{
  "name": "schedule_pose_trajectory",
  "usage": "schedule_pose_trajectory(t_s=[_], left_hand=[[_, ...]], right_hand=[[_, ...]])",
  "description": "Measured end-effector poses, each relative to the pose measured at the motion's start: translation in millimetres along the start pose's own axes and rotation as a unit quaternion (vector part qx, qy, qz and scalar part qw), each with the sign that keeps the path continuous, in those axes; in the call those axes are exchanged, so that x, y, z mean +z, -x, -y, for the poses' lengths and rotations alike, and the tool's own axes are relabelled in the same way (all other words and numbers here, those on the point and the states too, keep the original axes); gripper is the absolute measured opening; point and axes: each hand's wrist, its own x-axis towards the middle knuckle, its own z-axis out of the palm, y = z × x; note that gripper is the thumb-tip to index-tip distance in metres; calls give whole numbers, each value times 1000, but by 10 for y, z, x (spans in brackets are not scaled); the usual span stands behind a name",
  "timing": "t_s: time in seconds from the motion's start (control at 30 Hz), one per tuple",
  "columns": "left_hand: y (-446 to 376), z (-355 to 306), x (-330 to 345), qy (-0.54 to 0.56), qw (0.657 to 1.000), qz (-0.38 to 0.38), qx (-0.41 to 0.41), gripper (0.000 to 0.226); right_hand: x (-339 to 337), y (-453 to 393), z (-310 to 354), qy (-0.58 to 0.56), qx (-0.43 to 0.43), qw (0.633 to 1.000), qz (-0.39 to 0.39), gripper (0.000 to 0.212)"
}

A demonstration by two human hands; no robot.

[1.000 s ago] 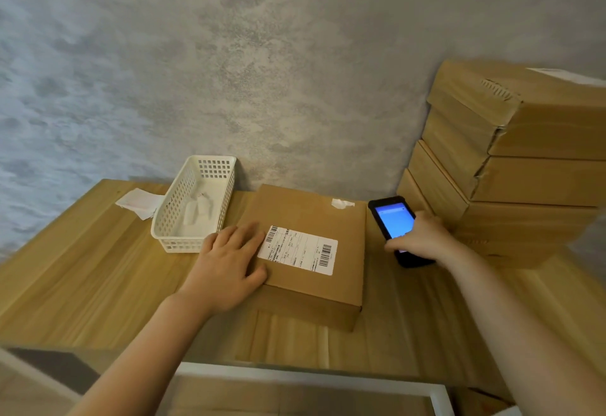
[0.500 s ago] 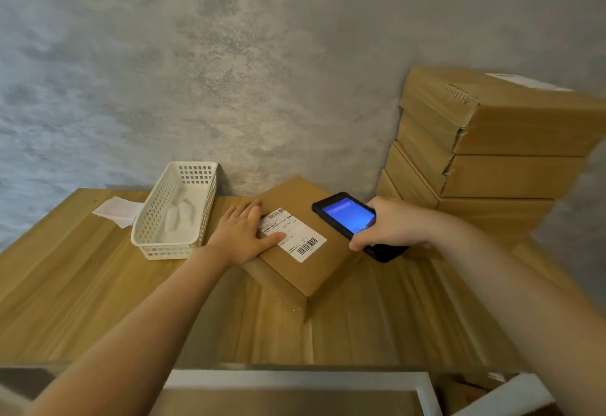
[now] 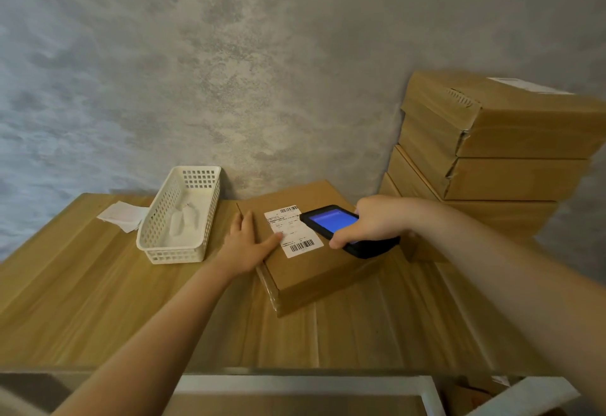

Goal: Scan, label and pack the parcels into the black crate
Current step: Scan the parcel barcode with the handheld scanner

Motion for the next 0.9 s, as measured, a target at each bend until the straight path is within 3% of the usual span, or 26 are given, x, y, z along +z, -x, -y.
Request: schedule_pose_trajectory(t_s=[0.17, 0.3, 0.67, 0.9], left_hand=[[-61, 158, -47, 115, 991, 43, 46, 106], [-132, 305, -118, 189, 979, 54, 54, 119], [-161, 333, -111, 216, 973, 56, 64, 124], [-187, 361, -116, 221, 971, 61, 71, 114]], right_hand=[[38, -54, 143, 60, 10, 998, -1, 57], [0, -68, 176, -36, 21, 999, 24, 52], [-17, -24, 233, -72, 17, 997, 34, 49], [-32, -3, 241, -73, -1, 996, 45, 44]])
